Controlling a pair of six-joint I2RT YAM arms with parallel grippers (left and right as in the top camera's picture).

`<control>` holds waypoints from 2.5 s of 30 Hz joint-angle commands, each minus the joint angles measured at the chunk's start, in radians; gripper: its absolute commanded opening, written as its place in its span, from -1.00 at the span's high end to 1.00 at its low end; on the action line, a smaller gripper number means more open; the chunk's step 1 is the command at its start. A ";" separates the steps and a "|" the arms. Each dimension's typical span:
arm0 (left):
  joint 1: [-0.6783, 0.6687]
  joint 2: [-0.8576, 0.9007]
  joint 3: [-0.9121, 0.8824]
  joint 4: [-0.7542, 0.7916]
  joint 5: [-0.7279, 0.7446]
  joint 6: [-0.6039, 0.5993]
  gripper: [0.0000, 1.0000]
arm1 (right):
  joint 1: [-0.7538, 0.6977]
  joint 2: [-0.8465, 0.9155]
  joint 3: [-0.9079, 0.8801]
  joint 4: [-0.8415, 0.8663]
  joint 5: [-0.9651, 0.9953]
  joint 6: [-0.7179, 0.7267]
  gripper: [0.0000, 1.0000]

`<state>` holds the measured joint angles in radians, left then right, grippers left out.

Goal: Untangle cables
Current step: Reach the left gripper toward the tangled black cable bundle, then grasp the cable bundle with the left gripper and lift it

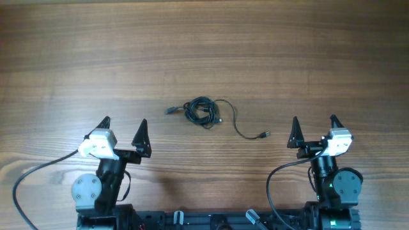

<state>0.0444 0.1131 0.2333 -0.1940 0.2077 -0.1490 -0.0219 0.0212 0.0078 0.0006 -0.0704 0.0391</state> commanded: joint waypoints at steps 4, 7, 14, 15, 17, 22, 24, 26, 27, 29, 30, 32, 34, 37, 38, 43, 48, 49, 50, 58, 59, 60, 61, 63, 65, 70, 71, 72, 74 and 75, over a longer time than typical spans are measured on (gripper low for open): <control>0.003 0.222 0.253 -0.144 0.039 -0.021 -1.00 | -0.005 -0.018 -0.003 0.002 0.003 -0.013 -1.00; 0.003 0.355 0.362 -0.224 0.039 -0.043 -0.98 | -0.005 -0.018 -0.003 0.002 0.003 -0.013 -1.00; 0.003 0.598 0.479 -0.256 0.315 -0.050 -1.00 | -0.005 -0.018 -0.003 0.002 0.003 -0.013 -1.00; 0.003 0.616 0.479 -0.257 0.336 -0.050 -1.00 | -0.005 -0.018 -0.003 0.002 0.003 -0.013 -1.00; 0.003 0.664 0.479 -0.262 0.378 -0.050 -1.00 | -0.005 -0.018 -0.003 0.002 0.003 -0.013 -0.99; 0.003 0.762 0.479 -0.270 0.409 -0.050 -1.00 | -0.005 -0.018 -0.003 0.002 0.003 -0.013 -1.00; 0.003 0.806 0.479 -0.251 0.409 -0.050 -1.00 | -0.005 -0.018 -0.003 0.002 0.003 -0.013 -1.00; 0.003 0.840 0.479 -0.240 0.409 -0.065 -1.00 | -0.005 -0.018 -0.003 0.002 0.003 -0.013 -1.00; 0.003 0.855 0.479 -0.232 0.409 -0.097 -1.00 | -0.005 -0.018 -0.003 0.002 0.003 -0.013 -1.00; 0.003 0.874 0.479 -0.211 0.409 -0.157 -0.95 | -0.005 -0.018 -0.003 0.002 0.003 -0.013 -1.00; 0.000 0.879 0.479 -0.202 0.408 -0.174 -0.87 | -0.005 -0.018 -0.003 0.002 0.003 -0.013 -1.00; -0.033 0.885 0.479 -0.190 0.389 -0.194 -0.81 | -0.005 -0.018 -0.003 0.002 0.003 -0.013 -1.00; -0.098 0.893 0.479 -0.192 0.285 -0.255 -0.80 | -0.005 -0.018 -0.003 0.002 0.003 -0.013 -0.99; -0.222 0.920 0.479 -0.188 0.102 -0.353 -0.68 | -0.005 -0.018 -0.003 0.002 0.003 -0.013 -0.99; -0.264 0.936 0.479 -0.183 0.027 -0.408 -0.63 | -0.005 -0.018 -0.003 0.002 0.003 -0.013 -1.00; -0.446 1.100 0.479 -0.103 -0.182 -0.760 -0.31 | -0.005 -0.018 -0.003 0.002 0.003 -0.013 -1.00; -0.523 1.333 0.479 -0.003 -0.228 -1.004 -0.19 | -0.005 -0.018 -0.003 0.002 0.003 -0.013 -1.00; -0.525 1.365 0.479 0.022 -0.228 -1.021 -0.19 | -0.005 -0.018 -0.003 0.002 0.003 -0.013 -1.00; -0.525 1.399 0.479 0.052 -0.228 -1.042 -0.18 | -0.005 -0.018 -0.003 0.002 0.003 -0.013 -1.00; -0.550 1.506 0.478 0.108 -0.227 -1.252 0.29 | -0.005 -0.018 -0.003 0.002 0.003 -0.013 -1.00; -0.573 1.526 0.478 0.130 -0.228 -1.254 0.35 | -0.005 -0.018 -0.003 0.002 0.003 -0.013 -0.99; -0.591 1.541 0.478 0.150 -0.229 -1.254 0.35 | -0.005 -0.018 -0.003 0.002 0.003 -0.013 -1.00; -0.600 1.551 0.478 0.168 -0.229 -1.254 0.35 | -0.005 -0.018 -0.003 0.002 0.003 -0.013 -0.99; -0.599 1.556 0.478 0.173 -0.244 -1.243 0.60 | -0.005 -0.018 -0.003 0.002 0.003 -0.013 -1.00; -0.598 1.556 0.478 0.172 -0.270 -1.244 0.92 | -0.005 -0.018 -0.003 0.002 0.003 -0.013 -1.00; -0.596 1.553 0.479 0.172 -0.270 -1.212 0.92 | -0.005 -0.018 -0.003 0.002 0.003 -0.013 -1.00; -0.592 1.533 0.479 0.172 -0.262 -1.165 0.92 | -0.005 -0.018 -0.003 0.002 0.003 -0.013 -1.00; -0.585 1.511 0.479 0.172 -0.248 -1.128 0.92 | -0.005 -0.018 -0.003 0.002 0.003 -0.013 -1.00; -0.565 1.422 0.479 0.156 -0.243 -0.928 0.92 | -0.005 -0.018 -0.003 0.002 0.003 -0.013 -1.00; -0.561 1.365 0.479 0.125 -0.243 -0.807 0.92 | -0.005 -0.018 -0.003 0.002 0.003 -0.013 -1.00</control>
<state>-0.5350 1.6058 0.7006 -0.0383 -0.0288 -1.2423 -0.0219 0.0154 0.0078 0.0006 -0.0704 0.0391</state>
